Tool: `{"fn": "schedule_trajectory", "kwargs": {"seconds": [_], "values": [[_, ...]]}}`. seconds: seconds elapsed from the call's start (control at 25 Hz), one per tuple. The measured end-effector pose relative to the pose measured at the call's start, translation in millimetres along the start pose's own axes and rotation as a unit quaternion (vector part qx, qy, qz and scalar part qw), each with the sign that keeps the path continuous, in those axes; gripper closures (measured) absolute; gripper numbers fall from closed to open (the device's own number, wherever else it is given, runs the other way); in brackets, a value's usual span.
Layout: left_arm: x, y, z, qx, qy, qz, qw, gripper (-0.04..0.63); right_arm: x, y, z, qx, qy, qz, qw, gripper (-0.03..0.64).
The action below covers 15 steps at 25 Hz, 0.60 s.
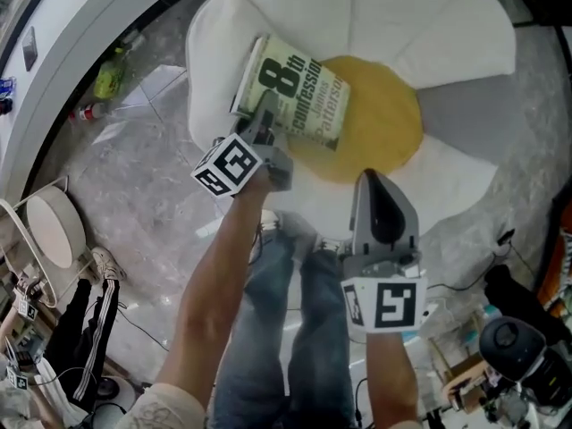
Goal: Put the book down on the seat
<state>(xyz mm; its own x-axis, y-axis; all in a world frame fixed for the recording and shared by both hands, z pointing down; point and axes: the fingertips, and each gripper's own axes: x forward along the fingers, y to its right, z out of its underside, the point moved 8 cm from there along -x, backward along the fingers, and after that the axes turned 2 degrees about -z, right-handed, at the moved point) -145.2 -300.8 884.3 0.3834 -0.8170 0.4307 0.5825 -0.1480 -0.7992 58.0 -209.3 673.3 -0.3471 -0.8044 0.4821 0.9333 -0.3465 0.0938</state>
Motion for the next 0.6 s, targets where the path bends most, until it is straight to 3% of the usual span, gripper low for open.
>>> {"fn": "schedule_trajectory", "kwargs": {"seconds": [0.36, 0.6], "values": [[17.4, -22.7, 7.1, -0.03, 0.022, 0.012, 0.9992, 0.43, 15.8, 7.5, 32.5, 0.023, -0.016, 0.005, 1.0, 0.618], [11.5, -30.2, 11.3, -0.046, 0.028, -0.016, 0.9984, 0.396, 23.4, -3.8, 30.1, 0.019, -0.02, -0.01, 1.0, 0.618]]}}
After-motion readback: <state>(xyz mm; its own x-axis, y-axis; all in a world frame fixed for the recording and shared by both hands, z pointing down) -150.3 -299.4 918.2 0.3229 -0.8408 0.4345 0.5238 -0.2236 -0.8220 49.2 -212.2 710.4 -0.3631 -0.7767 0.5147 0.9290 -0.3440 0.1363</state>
